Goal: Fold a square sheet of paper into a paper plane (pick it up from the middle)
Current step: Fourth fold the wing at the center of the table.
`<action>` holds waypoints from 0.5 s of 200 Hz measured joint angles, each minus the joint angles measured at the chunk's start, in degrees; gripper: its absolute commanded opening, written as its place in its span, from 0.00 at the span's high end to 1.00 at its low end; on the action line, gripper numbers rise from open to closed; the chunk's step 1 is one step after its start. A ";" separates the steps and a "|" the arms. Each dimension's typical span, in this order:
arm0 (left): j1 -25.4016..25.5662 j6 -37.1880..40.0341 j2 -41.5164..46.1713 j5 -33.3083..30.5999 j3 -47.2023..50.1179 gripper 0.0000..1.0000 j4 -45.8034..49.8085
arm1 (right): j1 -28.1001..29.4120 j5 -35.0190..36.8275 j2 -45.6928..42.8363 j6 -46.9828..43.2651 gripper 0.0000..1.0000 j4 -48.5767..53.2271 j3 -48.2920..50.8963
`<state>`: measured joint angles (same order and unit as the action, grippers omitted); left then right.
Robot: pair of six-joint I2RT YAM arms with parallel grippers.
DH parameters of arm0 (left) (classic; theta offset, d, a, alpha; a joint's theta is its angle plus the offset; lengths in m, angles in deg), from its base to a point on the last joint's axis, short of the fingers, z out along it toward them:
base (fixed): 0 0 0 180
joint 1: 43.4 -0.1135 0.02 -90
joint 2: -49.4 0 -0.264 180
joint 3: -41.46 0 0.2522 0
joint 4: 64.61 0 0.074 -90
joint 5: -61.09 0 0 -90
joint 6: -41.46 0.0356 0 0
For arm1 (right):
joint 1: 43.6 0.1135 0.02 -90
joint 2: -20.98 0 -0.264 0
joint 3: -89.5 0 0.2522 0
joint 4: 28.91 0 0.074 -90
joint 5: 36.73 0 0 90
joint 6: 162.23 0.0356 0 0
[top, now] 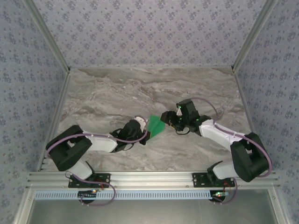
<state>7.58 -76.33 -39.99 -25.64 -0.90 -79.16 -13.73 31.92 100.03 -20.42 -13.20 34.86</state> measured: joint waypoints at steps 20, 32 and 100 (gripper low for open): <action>-0.11 -2.64 0.00 0.39 1.05 0.95 -0.96 | 1.16 -0.57 2.43 -0.52 0.44 -1.16 -0.52; -0.31 -4.13 0.00 0.59 1.27 0.95 -1.51 | 1.46 -0.96 4.46 -0.42 0.46 -2.08 -0.70; -0.42 -11.04 0.00 0.98 3.56 0.94 -5.44 | 4.17 -2.29 13.51 0.76 0.54 -5.86 -3.02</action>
<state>7.17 -87.37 -39.99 -24.66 2.66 -84.61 -9.55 29.63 113.54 -19.65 -19.05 31.84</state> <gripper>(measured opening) 0.059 0.478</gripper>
